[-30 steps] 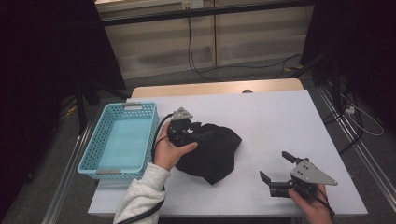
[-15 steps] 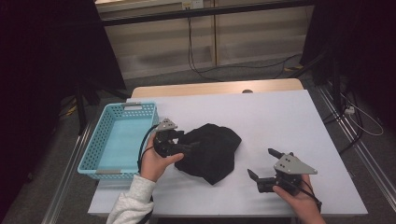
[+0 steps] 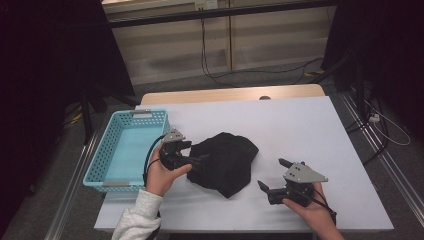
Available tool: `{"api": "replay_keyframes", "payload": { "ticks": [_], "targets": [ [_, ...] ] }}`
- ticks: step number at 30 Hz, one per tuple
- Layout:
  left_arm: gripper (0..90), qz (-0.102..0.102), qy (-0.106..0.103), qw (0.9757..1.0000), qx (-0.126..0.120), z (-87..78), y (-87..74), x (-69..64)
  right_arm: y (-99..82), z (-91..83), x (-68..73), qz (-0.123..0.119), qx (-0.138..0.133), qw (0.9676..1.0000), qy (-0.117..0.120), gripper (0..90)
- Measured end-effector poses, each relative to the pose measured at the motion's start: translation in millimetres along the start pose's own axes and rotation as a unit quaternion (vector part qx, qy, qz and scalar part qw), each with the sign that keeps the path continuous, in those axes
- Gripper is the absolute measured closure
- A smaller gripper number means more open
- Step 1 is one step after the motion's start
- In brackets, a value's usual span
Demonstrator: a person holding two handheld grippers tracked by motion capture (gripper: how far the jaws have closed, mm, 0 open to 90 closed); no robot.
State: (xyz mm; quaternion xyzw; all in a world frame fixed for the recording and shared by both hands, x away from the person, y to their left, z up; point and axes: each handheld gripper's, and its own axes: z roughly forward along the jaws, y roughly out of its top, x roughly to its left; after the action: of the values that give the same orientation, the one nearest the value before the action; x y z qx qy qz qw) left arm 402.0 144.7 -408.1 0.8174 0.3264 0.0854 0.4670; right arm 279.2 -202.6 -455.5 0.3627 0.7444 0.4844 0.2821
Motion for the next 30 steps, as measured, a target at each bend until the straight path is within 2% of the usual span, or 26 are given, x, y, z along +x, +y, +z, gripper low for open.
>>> {"api": "replay_keyframes", "payload": {
  "ticks": [14,18,23,30],
  "targets": [
    [8.6,0.009,0.003,0.9998,0.015,1.6,-7.1,1.6,3.0,7.9,4.2,0.000,0.006,0.9999,0.012,2.5],
    [8.6,0.014,0.002,0.9999,0.008,0.3,-6.7,-0.1,7.6,14.1,7.9,0.001,0.005,0.9999,0.015,2.5],
    [8.6,0.012,0.002,0.9999,0.009,0.1,-7.5,2.5,12.9,17.1,15.6,-0.011,0.002,0.9997,0.022,3.2],
    [8.6,0.016,-0.001,0.9999,0.003,-0.2,-2.8,-1.5,16.1,28.0,22.9,-0.014,0.012,0.9993,0.033,3.6]
  ]
}}
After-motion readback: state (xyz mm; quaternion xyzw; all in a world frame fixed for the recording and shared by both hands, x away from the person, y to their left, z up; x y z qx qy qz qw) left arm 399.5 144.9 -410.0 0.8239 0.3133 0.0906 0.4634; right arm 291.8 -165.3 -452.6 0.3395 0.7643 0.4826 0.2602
